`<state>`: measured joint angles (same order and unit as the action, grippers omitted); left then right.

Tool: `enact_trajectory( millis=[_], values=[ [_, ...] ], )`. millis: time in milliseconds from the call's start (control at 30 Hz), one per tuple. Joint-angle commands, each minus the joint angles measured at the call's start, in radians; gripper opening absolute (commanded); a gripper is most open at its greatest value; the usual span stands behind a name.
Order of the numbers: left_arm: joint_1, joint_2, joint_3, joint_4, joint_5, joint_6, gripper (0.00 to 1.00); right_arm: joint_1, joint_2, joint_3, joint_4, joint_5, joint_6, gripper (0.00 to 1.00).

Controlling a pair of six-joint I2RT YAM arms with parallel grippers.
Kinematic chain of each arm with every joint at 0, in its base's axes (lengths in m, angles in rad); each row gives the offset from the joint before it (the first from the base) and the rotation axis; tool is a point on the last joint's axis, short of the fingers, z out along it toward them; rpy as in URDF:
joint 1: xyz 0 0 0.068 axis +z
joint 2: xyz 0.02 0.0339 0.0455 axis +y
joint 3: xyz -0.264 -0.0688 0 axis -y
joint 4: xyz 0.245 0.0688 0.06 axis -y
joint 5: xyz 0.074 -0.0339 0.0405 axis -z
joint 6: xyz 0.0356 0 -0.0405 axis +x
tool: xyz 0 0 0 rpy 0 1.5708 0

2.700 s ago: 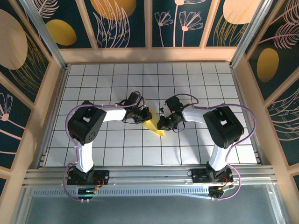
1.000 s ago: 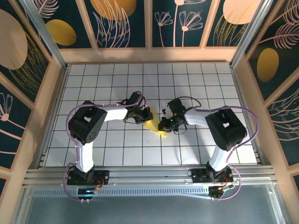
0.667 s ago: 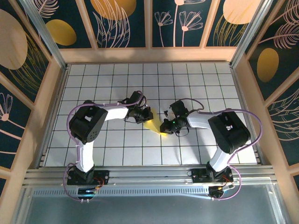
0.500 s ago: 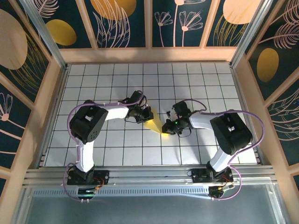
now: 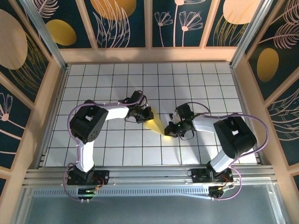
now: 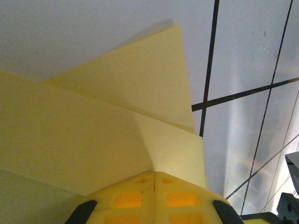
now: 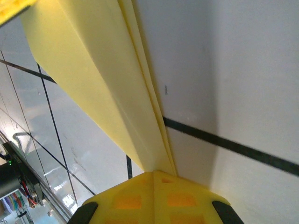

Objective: Fold a paper plane with a square sheet of paper (fold left side to right side)
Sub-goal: Fourth fold the wing at the center of the table.

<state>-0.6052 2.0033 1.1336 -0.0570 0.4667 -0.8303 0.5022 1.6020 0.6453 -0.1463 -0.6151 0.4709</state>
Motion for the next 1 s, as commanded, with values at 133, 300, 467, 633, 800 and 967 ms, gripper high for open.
enact_trajectory(
  millis=[133,300,467,633,800,967],
  values=[
    [0.013,0.063,-0.009,-0.072,-0.125,0.025,0.00,-0.025,-0.044,-0.098,-0.193,0.022,-0.003,0.00],
    [0.013,0.057,-0.008,-0.062,-0.111,0.032,0.00,-0.069,-0.144,-0.053,-0.275,0.026,-0.038,0.00],
    [0.013,0.019,-0.023,0.008,-0.062,0.031,0.01,-0.123,-0.230,0.019,-0.311,0.029,-0.087,0.06],
    [0.014,-0.055,-0.019,0.090,0.007,0.015,0.15,-0.127,-0.212,0.075,-0.234,0.035,-0.114,0.20],
    [0.020,-0.170,0.005,0.063,-0.048,0.049,0.27,-0.090,-0.129,0.146,-0.137,0.068,-0.156,0.36],
    [0.049,-0.321,-0.081,0.069,-0.140,0.039,0.34,-0.051,0.008,0.238,-0.087,0.055,-0.222,0.41]
  ],
)
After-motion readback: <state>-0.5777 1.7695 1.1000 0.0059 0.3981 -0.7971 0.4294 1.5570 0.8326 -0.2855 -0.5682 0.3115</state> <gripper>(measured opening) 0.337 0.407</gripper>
